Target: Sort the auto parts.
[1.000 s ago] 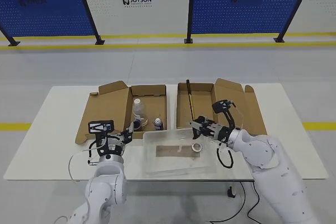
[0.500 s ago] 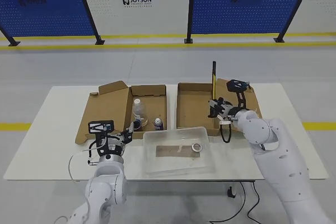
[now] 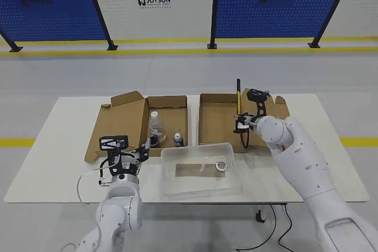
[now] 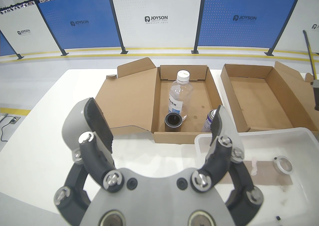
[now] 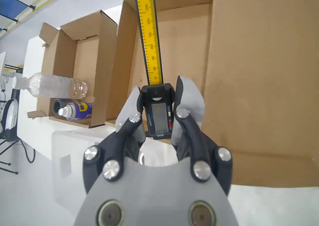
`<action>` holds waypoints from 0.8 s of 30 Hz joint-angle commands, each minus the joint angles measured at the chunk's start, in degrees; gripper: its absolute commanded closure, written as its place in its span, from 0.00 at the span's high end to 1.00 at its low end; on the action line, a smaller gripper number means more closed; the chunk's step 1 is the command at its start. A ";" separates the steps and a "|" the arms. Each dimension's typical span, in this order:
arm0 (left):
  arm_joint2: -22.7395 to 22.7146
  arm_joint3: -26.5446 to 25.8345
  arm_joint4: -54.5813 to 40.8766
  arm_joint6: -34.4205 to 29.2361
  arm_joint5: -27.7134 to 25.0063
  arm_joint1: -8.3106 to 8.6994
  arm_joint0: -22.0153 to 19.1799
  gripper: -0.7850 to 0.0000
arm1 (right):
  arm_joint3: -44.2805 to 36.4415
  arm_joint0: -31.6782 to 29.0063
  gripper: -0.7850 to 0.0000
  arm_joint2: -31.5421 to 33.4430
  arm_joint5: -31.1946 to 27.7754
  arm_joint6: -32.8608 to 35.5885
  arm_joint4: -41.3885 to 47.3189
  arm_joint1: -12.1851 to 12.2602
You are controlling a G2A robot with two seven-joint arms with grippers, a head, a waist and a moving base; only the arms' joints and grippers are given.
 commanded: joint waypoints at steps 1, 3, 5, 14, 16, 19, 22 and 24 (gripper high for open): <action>0.00 0.00 0.00 0.00 0.00 0.00 0.00 1.00 | 2.83 0.94 0.00 -1.17 0.59 -0.27 0.99 -0.69; 0.00 0.00 0.00 0.00 0.00 0.00 0.00 1.00 | 5.35 1.91 0.00 -2.71 0.59 -0.67 1.08 -1.44; 0.00 0.00 0.00 0.00 0.00 0.00 0.00 1.00 | 7.73 2.65 0.00 -3.75 0.09 -1.04 1.81 -2.12; 0.00 0.00 0.00 0.00 0.00 0.00 0.00 1.00 | 15.23 5.31 0.00 -6.06 -0.31 -2.61 3.59 -4.30; 0.00 0.00 0.00 0.00 0.00 0.00 0.00 1.00 | 16.39 5.68 0.00 -6.24 -0.62 -2.87 3.86 -4.62; 0.00 0.00 0.00 0.00 0.00 0.00 0.00 1.00 | 17.88 6.16 0.02 -6.48 -0.93 -2.96 3.99 -5.01; 0.00 0.00 0.00 0.00 0.00 0.00 0.00 1.00 | 18.98 6.53 0.20 -6.47 -1.20 -3.25 4.08 -5.29; 0.00 0.00 0.00 0.00 0.00 0.00 0.00 1.00 | 19.43 6.73 0.28 -6.45 -1.48 -3.36 4.05 -5.43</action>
